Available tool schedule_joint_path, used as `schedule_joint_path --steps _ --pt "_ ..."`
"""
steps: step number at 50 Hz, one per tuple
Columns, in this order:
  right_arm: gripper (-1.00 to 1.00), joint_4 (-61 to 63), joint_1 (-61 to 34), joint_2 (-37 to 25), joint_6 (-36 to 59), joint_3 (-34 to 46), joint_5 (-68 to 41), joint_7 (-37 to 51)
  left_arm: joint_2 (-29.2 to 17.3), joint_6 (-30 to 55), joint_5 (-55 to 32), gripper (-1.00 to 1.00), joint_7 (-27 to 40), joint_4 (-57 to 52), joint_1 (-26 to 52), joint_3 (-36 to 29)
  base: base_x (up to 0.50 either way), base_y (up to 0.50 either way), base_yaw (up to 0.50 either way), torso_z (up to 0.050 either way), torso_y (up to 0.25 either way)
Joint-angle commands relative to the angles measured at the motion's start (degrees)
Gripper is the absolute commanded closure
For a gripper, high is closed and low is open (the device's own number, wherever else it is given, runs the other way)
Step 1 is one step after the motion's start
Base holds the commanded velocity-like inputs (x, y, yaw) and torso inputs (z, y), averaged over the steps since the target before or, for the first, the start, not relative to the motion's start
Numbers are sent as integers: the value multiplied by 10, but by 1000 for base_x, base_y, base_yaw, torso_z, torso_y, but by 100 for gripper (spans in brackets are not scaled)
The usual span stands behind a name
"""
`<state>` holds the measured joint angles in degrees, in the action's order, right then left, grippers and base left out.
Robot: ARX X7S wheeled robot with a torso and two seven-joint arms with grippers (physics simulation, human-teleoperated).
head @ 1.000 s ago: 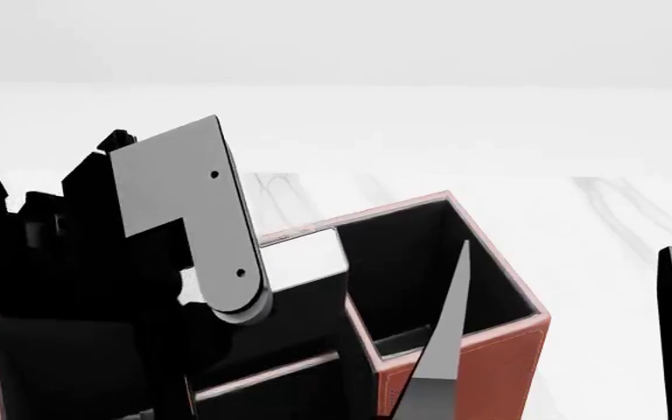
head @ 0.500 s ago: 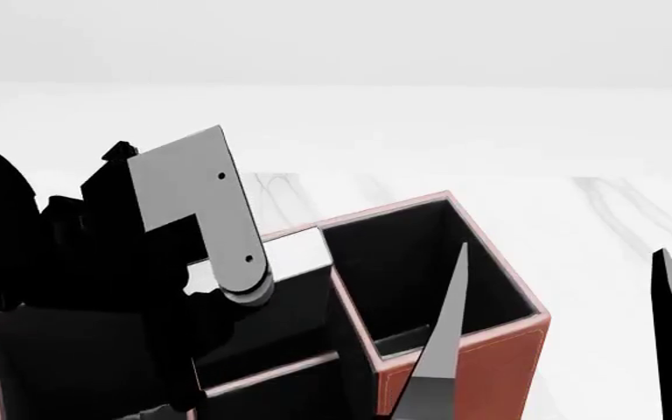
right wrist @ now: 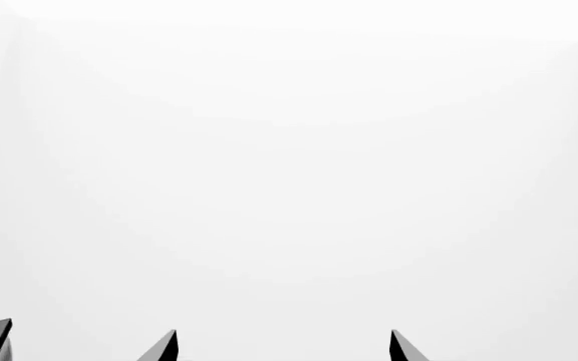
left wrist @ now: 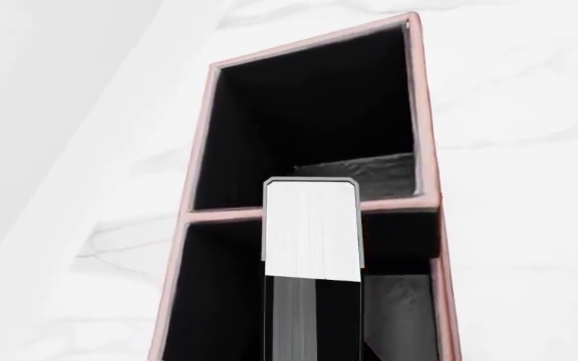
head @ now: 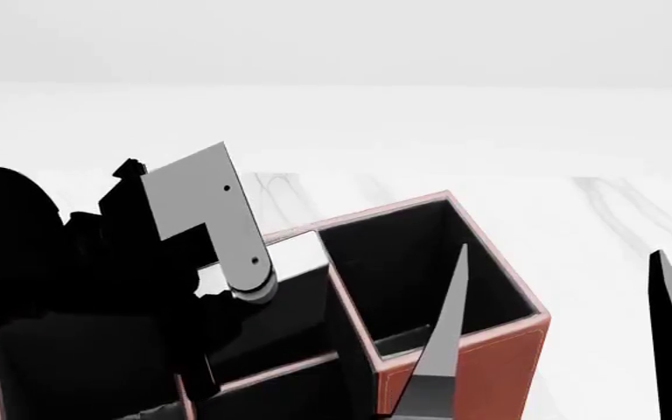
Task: Pick up the book and place it in the front compartment of the caddy.
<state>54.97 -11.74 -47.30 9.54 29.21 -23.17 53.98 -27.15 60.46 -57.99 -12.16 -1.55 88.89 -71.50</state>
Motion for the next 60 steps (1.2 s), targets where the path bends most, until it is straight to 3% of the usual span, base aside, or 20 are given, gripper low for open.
schedule_joint_path --steps 1,30,60 --pt "-100 -2 2 11 -11 -17 -5 -22 13 -22 51 100 -17 30 -12 2 0 0 0 0 0" --pt "-100 -9 4 10 -17 -14 -3 -21 0 -100 96 100 -29 48 -56 -16 0 0 0 0 1" --pt "-100 -23 2 13 -18 -5 -1 -24 18 -166 135 100 -44 114 -98 -34 0 0 0 0 1"
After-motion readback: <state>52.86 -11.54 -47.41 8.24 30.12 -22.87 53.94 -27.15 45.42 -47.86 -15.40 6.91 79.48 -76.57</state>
